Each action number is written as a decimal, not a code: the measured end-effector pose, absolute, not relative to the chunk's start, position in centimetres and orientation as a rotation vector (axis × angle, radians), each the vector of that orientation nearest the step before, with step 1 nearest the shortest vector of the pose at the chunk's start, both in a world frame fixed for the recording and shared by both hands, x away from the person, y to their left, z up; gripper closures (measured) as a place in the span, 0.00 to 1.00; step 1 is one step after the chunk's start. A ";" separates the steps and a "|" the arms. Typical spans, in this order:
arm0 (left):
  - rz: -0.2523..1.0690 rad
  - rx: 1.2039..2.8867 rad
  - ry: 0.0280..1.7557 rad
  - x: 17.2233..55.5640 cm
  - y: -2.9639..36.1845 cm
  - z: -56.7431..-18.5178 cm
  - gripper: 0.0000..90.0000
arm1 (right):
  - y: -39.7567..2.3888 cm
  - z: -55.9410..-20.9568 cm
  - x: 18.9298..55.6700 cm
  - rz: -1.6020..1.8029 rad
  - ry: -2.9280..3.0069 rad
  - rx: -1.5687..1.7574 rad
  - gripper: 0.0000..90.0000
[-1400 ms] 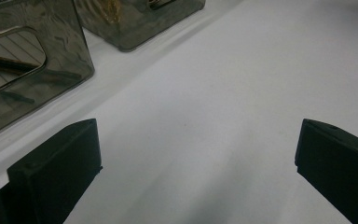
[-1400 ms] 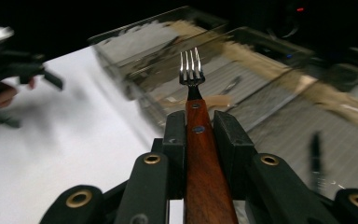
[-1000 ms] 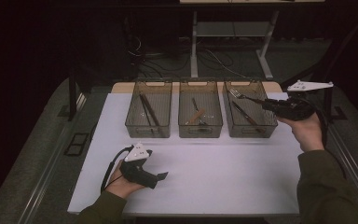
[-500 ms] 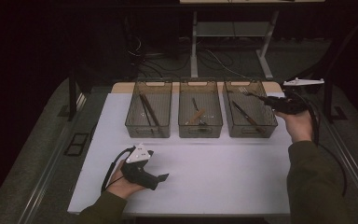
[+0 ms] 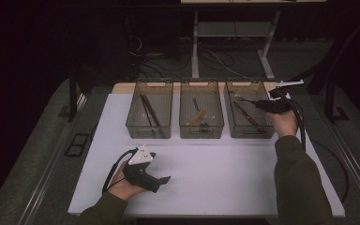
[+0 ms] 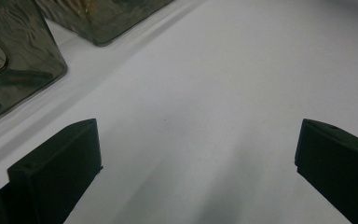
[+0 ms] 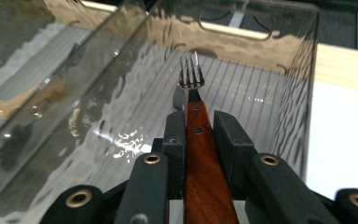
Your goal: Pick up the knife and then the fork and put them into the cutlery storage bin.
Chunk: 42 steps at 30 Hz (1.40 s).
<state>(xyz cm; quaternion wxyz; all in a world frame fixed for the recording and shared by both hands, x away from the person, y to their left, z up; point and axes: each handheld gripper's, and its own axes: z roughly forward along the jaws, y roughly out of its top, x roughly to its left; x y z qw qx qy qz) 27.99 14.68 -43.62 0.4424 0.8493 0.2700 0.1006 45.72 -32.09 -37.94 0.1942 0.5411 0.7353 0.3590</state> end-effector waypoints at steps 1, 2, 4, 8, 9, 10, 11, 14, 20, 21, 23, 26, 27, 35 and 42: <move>0.246 2.107 0.673 28.0 14.6 -43.7 0.00 | -32.0 -38.2 45.8 0.994 2.066 1.523 0.83; 0.243 2.107 0.673 28.0 14.6 -43.7 0.00 | -32.0 -38.4 46.0 0.982 2.065 1.529 0.83; 0.244 2.106 0.670 27.9 14.6 -43.7 0.00 | -31.9 -38.7 46.2 0.986 2.071 1.539 0.83; 0.248 2.101 0.670 27.9 14.6 -43.6 0.00 | -31.4 -39.3 46.5 0.966 2.082 1.543 0.83; 0.250 2.104 0.668 27.9 14.7 -43.6 0.00 | -31.3 -39.4 46.5 0.956 2.080 1.548 0.83; 0.248 2.102 0.669 27.9 14.7 -43.6 0.00 | -31.3 -39.6 46.6 0.947 2.084 1.545 0.83; 0.247 2.103 0.668 27.9 14.7 -43.6 0.00 | -31.2 -39.7 46.6 0.948 2.087 1.553 0.83; 0.245 2.104 0.665 27.9 14.6 -43.6 0.00 | -31.2 -39.8 46.6 0.945 2.094 1.552 0.82; 0.245 2.101 0.667 27.9 14.6 -43.6 0.00 | -31.5 -39.3 46.4 0.951 2.079 1.541 0.60; 0.246 2.102 0.667 27.9 14.6 -43.6 0.00 | -31.6 -39.3 46.4 0.949 2.077 1.541 0.58; 0.246 2.101 0.666 27.9 14.6 -43.6 0.00 | -31.8 -39.2 46.3 0.965 2.083 1.540 0.54; 0.250 2.101 0.665 28.0 14.7 -43.6 0.00 | -32.1 -39.0 46.0 0.983 2.091 1.534 0.49; 0.249 2.099 0.667 28.0 14.7 -43.5 0.00 | -32.2 -38.8 45.8 0.998 2.094 1.532 0.47; 0.247 2.092 0.669 28.1 14.7 -43.5 0.00 | -32.6 -37.8 44.5 1.116 2.112 1.470 0.34; 0.236 2.087 0.671 28.2 14.9 -43.5 0.00 | -32.2 -37.0 42.6 1.165 2.156 1.357 0.21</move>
